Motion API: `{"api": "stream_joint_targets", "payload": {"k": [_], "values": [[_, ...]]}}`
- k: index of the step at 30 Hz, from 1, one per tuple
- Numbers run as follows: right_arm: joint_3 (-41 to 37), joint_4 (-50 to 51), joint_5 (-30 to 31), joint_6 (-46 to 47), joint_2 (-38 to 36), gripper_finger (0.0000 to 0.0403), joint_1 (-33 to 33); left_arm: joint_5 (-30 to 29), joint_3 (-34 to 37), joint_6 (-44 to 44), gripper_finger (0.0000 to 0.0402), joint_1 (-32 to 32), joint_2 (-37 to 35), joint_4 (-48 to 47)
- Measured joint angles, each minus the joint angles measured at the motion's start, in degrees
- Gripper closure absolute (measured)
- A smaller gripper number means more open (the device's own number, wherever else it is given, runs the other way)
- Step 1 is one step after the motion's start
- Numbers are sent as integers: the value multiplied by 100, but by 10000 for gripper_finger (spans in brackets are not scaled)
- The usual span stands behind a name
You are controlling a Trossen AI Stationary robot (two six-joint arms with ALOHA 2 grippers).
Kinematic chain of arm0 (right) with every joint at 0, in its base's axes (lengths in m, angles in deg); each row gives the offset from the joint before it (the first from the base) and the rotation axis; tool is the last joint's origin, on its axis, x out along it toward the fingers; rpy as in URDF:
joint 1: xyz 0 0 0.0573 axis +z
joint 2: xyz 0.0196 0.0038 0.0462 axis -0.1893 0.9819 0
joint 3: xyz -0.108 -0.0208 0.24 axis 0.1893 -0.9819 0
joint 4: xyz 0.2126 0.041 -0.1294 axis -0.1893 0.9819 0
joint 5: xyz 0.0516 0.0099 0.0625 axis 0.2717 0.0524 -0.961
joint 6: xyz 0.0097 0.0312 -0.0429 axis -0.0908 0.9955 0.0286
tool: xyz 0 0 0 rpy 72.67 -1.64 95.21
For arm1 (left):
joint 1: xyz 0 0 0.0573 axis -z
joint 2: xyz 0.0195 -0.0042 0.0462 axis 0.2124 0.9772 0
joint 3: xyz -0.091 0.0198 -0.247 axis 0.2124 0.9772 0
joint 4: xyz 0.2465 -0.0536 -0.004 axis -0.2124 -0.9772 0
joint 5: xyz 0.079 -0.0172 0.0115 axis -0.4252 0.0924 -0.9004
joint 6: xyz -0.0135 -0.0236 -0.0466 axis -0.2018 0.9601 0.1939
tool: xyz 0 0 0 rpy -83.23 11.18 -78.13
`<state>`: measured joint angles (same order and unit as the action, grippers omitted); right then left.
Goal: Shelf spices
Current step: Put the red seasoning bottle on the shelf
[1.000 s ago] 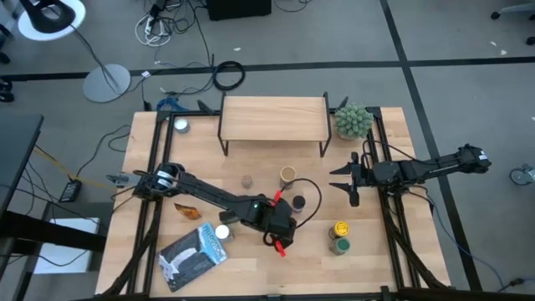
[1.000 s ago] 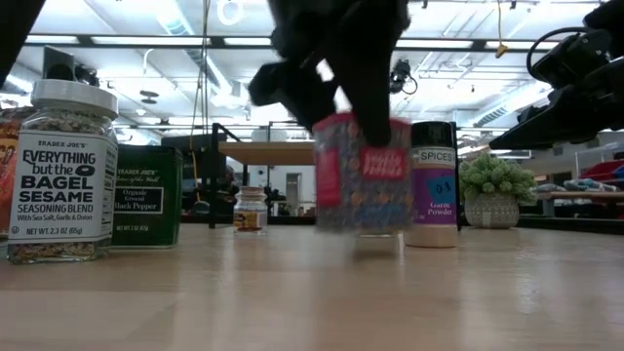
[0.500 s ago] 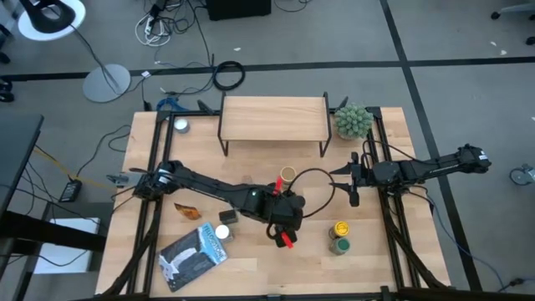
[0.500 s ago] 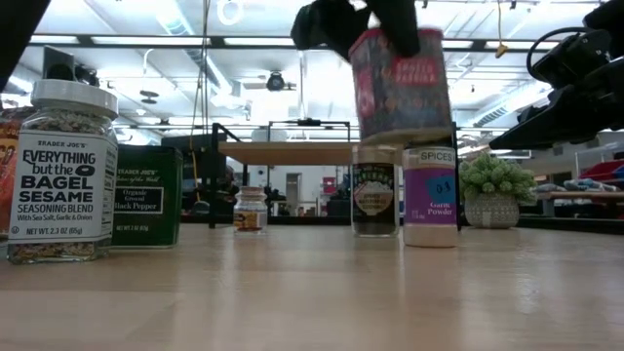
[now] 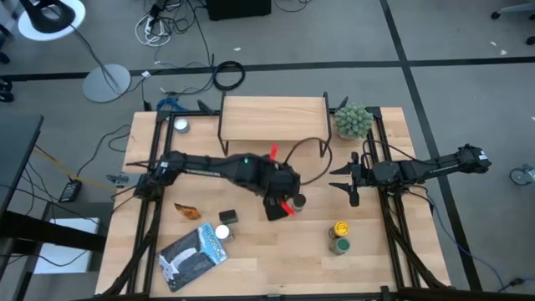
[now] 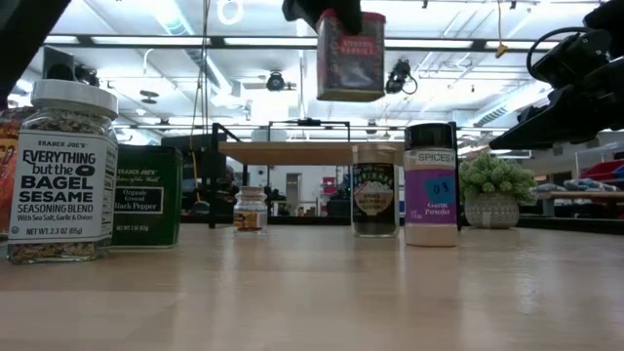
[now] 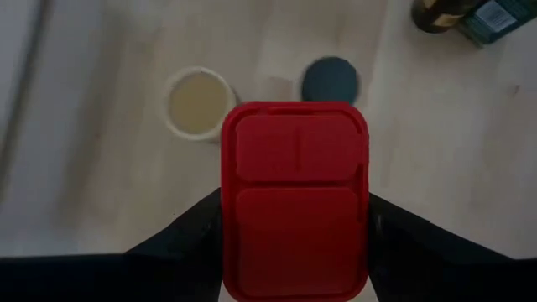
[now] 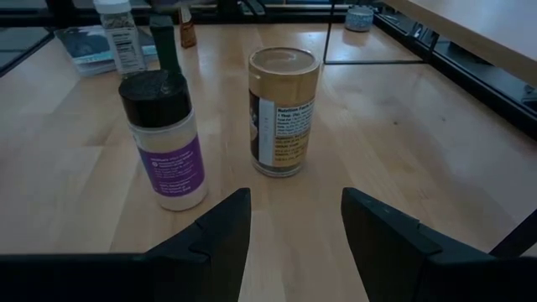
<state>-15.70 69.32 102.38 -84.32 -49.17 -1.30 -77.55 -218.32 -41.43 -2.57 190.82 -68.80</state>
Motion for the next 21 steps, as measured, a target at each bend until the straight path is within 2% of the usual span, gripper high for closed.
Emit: {"api": "stream_joint_targets", "payload": {"k": [10,16,21], "values": [[0,2,-2,0,-2,215,1,-28,27,-1450,177,-869,-435,-692],[0,2,0,-1,-2,215,0,543,26,-2603,177,-1913,-623,-441],[0,0,0,-2,-2,215,2,1094,26,-2853,177,-2826,-647,-529]]}}
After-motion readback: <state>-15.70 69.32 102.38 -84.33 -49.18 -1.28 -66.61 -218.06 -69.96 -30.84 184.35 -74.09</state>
